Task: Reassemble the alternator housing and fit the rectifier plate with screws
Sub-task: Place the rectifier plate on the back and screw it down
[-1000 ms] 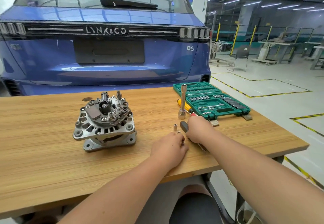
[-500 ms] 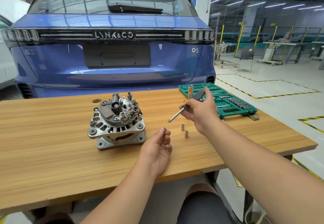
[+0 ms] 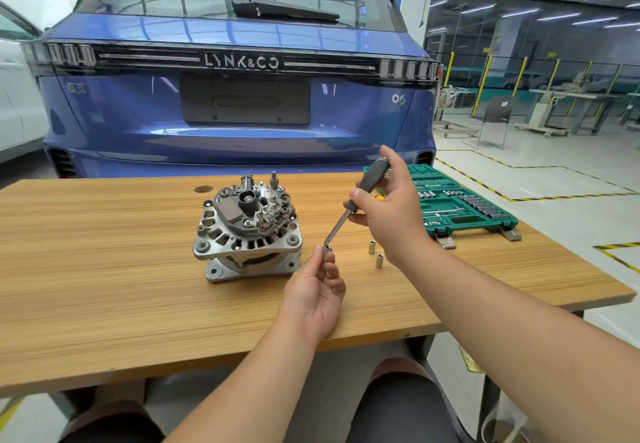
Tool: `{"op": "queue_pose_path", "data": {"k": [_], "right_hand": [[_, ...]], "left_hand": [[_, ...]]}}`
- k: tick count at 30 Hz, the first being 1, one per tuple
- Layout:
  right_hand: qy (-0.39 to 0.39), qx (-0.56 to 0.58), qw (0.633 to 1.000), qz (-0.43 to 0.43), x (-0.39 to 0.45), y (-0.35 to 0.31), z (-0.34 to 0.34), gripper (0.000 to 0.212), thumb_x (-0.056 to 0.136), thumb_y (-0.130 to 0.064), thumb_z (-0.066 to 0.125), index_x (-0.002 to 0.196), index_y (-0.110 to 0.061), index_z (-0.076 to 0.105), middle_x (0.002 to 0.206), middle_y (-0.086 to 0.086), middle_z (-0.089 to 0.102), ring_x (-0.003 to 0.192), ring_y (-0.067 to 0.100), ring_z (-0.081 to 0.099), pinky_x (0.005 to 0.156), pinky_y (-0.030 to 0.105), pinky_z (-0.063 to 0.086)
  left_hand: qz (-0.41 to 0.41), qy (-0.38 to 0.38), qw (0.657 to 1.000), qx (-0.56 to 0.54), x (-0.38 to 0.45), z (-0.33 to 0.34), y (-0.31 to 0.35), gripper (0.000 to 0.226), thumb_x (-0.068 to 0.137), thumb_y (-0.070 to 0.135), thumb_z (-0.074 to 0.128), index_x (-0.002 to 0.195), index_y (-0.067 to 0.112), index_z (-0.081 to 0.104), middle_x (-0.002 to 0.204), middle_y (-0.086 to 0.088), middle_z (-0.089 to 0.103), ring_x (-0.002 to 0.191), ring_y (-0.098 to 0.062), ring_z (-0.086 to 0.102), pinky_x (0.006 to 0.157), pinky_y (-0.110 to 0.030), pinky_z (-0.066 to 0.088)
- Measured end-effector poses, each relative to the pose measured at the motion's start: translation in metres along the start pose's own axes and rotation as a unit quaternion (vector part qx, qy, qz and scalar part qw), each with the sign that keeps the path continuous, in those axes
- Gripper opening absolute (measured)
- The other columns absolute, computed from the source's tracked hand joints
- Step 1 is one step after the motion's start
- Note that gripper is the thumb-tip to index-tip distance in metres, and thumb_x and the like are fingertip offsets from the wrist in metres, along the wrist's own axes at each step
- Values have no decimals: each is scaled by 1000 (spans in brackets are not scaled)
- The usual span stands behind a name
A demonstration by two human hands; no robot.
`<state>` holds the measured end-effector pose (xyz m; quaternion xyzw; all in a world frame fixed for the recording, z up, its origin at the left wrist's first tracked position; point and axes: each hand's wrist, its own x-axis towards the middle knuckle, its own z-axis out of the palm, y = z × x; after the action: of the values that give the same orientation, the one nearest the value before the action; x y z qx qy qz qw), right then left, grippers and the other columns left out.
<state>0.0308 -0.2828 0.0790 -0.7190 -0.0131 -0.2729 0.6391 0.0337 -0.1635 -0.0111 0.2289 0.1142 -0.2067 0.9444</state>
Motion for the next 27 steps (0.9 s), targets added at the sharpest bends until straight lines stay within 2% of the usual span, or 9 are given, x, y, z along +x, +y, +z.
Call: {"op": "queue_pose_path", "data": {"k": [2,6,12,20,27], "right_hand": [[-3,-12,1000,-15,-1,0,-1,75,91,-5,70,146,-46,37,119,9,58,91,24,73,67,32,62],[-16,-5,1000,-21,-4,5,0,74,92,-3,68,145,-46,38,113,5,61,82,16,74,66,29,61],[-38,-15,999,-23,-3,2,-2,70,93,-2,67,135,-50,40,110,8,62,82,19,75,66,29,61],[-20,-23,999,26,-3,5,-3,68,93,-5,68,142,-41,38,109,8,62,90,25,74,68,34,64],[-39,-41,998,40,3,-4,-1,64,92,-3,69,134,-44,42,110,12,62,86,25,74,62,32,62]], "left_hand": [[-1,3,1000,-4,1,0,0,13,99,22,62,94,11,63,63,3,66,44,-2,57,36,-14,35],[-7,1,1000,11,3,0,0,19,100,29,60,94,10,61,58,6,59,41,-1,51,36,-14,33],[-20,-3,998,54,1,-1,0,23,101,33,60,88,14,62,52,9,50,38,-2,42,37,-16,33],[-39,-17,999,14,0,-1,4,19,101,27,59,93,9,58,54,7,52,38,-1,47,37,-13,36],[-48,-26,999,-2,1,-2,5,20,101,25,59,92,7,58,55,4,56,39,-2,52,37,-13,39]]}}
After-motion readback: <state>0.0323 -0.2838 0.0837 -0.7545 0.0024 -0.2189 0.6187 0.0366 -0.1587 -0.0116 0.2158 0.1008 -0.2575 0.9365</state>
